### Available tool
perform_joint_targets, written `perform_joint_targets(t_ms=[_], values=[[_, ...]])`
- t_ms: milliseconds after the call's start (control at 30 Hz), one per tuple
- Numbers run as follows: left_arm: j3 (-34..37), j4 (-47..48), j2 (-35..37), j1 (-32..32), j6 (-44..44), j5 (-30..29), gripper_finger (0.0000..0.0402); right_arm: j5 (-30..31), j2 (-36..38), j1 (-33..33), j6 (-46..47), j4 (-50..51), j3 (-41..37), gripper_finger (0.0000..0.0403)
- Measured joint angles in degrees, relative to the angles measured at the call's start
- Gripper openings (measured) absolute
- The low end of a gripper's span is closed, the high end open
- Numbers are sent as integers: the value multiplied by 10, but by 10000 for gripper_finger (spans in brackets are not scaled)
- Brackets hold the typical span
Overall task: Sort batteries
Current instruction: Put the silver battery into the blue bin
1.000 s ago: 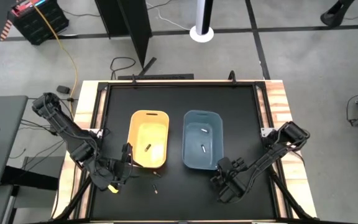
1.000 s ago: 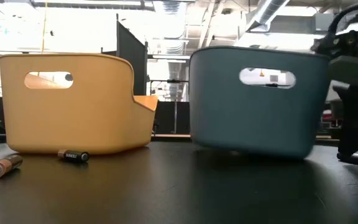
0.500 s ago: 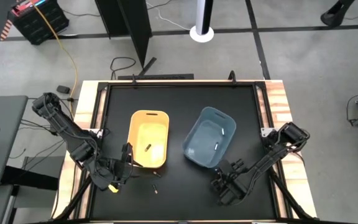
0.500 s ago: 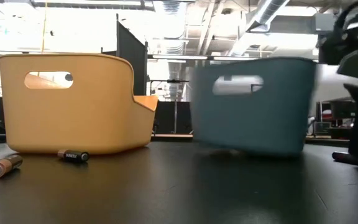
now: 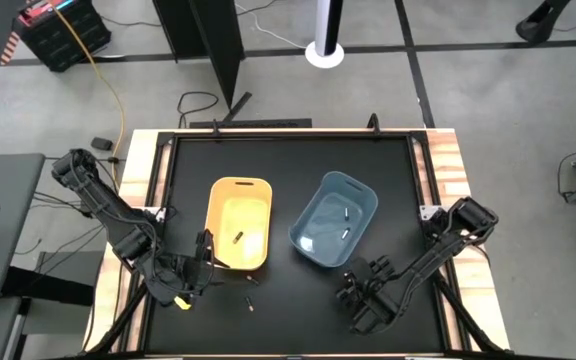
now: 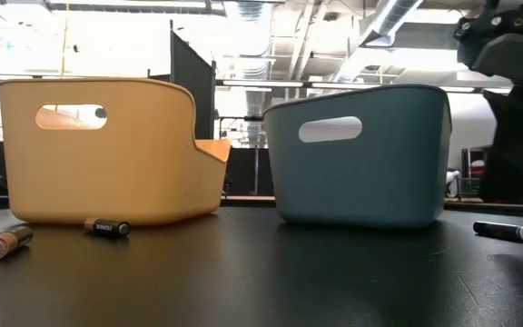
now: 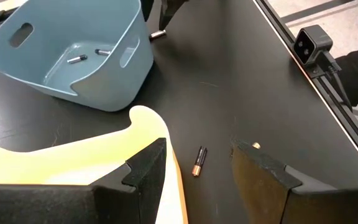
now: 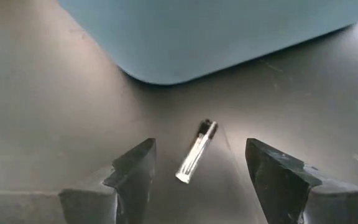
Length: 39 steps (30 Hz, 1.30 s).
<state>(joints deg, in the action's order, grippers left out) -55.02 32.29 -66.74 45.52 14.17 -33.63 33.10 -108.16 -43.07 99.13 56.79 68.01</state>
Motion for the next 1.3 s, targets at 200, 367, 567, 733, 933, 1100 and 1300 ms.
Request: perform_joint_targets(t_ms=[200,367,567,733,933,1100,1300], values=[[0,1,0,0,0,0,173,-2,0,0,-1,-41,-28,266],[0,3,0,0,0,0,173,-2,-12,4,-5,-52,-32,266],[0,4,0,0,0,0,173,1,-36,-3,-3,-61,-30,264],[0,5,0,0,1,0,173,-3,-36,-4,-2,-59,-30,238],[0,4,0,0,1,0,173,-22,-35,-7,-2,-80,-30,157],[0,4,0,0,0,0,173,-34,-35,-10,3,-90,-30,79],[0,4,0,0,1,0,173,-35,-36,-15,11,-85,-25,22]])
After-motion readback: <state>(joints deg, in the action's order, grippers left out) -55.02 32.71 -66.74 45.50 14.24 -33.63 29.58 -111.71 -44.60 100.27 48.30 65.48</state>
